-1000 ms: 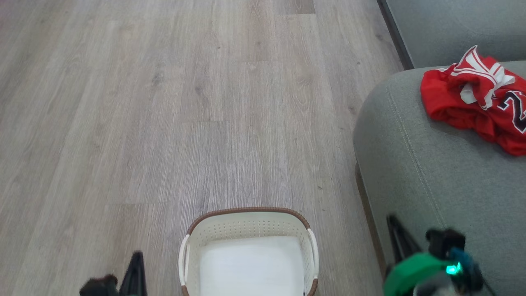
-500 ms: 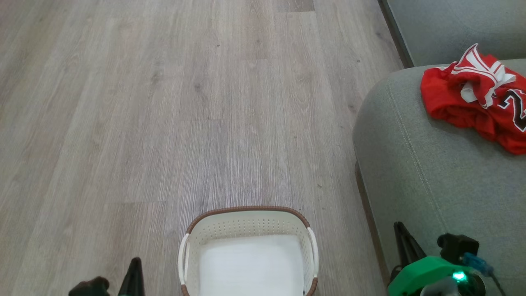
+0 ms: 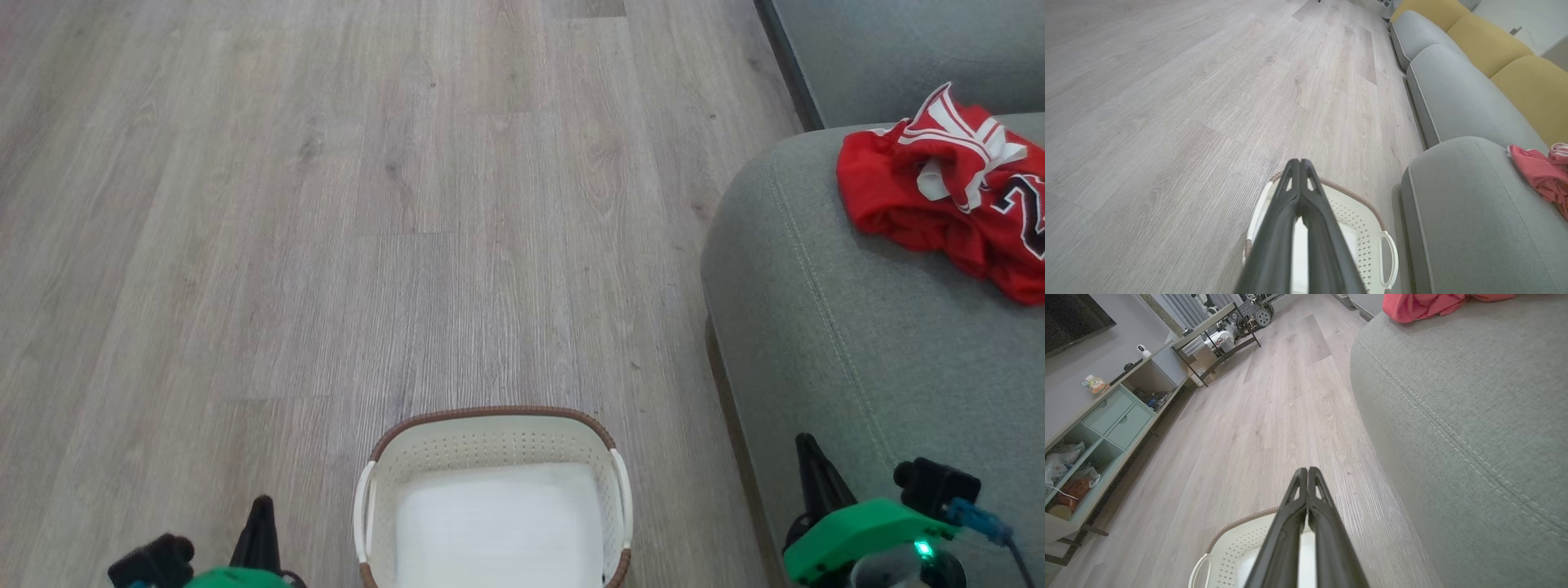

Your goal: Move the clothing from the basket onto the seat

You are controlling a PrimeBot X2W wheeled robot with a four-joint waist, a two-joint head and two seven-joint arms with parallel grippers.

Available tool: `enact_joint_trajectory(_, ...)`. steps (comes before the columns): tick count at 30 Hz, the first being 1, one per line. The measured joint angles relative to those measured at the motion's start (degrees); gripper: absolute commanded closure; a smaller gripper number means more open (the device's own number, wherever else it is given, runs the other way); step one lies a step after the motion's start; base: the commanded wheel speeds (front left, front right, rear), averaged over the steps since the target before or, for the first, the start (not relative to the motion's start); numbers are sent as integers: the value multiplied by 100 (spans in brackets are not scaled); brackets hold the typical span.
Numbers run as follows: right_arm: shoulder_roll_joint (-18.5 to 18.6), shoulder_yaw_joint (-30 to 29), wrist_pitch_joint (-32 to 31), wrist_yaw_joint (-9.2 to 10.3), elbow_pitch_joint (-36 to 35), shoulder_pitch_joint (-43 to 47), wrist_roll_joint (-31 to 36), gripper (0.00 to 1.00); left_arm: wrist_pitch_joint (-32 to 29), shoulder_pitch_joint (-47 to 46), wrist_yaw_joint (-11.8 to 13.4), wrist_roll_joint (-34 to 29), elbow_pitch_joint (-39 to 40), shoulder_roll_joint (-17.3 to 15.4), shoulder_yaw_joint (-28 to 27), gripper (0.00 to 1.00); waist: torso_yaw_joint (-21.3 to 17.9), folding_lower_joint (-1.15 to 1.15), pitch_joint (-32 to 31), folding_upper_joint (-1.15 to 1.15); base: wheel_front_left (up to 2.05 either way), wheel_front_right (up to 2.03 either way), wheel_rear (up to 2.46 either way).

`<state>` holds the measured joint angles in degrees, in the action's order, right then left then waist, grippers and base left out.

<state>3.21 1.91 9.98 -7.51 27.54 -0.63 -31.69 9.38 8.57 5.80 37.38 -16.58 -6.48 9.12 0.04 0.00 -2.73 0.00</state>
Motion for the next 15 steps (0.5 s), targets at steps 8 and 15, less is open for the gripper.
enact_joint_trajectory(8, -2, -90, -166, 0, -104, -3, -503, 100, -125, -64, -113, 454, 4, 23, -88, 100, 0, 0, 24, 0, 0, 0, 0)
enact_joint_trajectory(15, -4, -159, -260, 0, -181, -6, -934, 100, -233, -186, -208, 848, 8, 60, -225, 100, -1, 0, 46, 0, 0, 0, 0)
